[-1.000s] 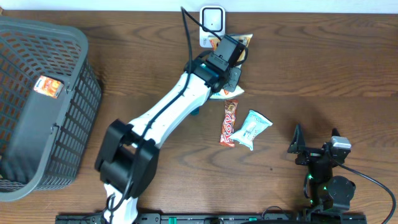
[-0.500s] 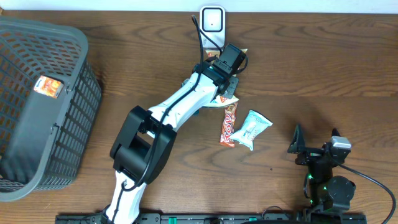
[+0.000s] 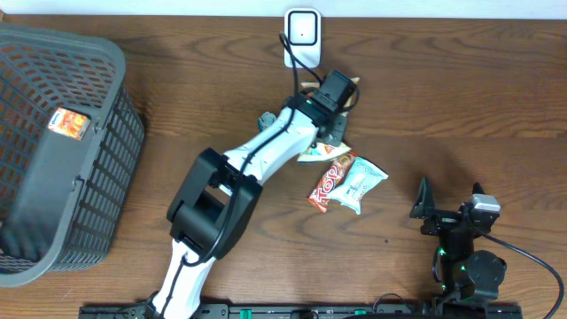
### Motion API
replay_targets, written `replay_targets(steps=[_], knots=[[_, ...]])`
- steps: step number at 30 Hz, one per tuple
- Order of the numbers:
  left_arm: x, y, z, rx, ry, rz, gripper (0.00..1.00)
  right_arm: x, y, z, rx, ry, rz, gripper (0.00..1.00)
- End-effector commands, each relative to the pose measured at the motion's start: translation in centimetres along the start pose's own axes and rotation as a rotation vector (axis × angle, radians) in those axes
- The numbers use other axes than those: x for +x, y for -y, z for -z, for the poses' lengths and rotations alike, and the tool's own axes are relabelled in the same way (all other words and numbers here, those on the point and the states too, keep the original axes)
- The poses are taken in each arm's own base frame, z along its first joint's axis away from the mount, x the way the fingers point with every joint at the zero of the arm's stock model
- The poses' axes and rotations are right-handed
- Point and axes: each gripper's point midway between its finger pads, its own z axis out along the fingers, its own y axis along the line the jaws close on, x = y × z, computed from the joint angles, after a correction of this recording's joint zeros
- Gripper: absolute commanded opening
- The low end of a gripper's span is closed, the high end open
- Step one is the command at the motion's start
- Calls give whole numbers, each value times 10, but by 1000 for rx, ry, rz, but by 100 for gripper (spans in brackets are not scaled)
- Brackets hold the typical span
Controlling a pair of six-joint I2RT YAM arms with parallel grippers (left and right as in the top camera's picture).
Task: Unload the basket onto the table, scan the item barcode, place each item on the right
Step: 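Hold the orange packet up to the scanner face, then release the orange packet on the table beside the scanner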
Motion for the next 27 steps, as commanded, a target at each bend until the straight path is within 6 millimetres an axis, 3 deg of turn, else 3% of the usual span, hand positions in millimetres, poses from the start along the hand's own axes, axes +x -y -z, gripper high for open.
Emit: replay_targets(steps=[1, 6, 7, 9, 12, 15, 18, 21, 27], knots=[[13, 28, -4, 51, -25, -16, 8, 0, 1, 0, 3, 0, 7, 99], [7, 12, -3, -92, 28, -38, 10, 0, 1, 0, 3, 0, 7, 99], [4, 6, -2, -123, 39, -35, 17, 0, 1, 0, 3, 0, 7, 99], [-1, -6, -1, -173, 58, -28, 41, 0, 1, 0, 3, 0, 7, 99], [-8, -10, 6, -172, 74, -19, 70, 0, 1, 0, 3, 0, 7, 99], [-23, -6, 25, -157, 120, -15, 83, 0, 1, 0, 3, 0, 7, 99], [-43, 0, 53, -133, 189, -11, 84, 0, 1, 0, 3, 0, 7, 99], [-67, 7, 94, -105, 281, -40, 85, 0, 1, 0, 3, 0, 7, 99], [-106, 11, 206, -65, 504, -119, 88, 0, 1, 0, 3, 0, 7, 99]])
